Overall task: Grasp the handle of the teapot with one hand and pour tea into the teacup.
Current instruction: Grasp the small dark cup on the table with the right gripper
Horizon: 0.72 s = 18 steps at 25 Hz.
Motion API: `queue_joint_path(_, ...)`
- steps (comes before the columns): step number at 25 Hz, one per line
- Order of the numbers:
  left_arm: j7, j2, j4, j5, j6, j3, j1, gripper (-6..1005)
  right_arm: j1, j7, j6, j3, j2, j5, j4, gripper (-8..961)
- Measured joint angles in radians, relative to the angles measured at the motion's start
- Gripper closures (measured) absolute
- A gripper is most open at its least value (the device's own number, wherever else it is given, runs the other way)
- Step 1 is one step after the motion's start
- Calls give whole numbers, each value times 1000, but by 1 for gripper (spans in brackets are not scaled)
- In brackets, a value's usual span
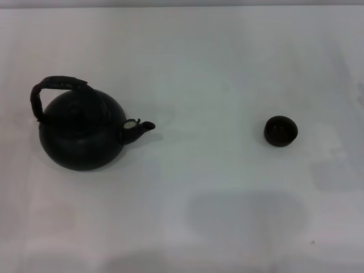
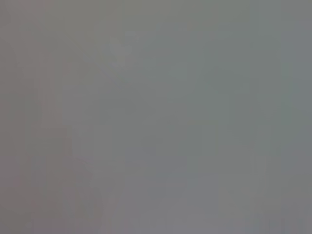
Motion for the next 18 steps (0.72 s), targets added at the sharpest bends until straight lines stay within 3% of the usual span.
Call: queue_joint_path(18, 0, 0, 0, 0, 0, 0, -8, 123, 10, 1, -2, -6, 0, 0, -4, 86)
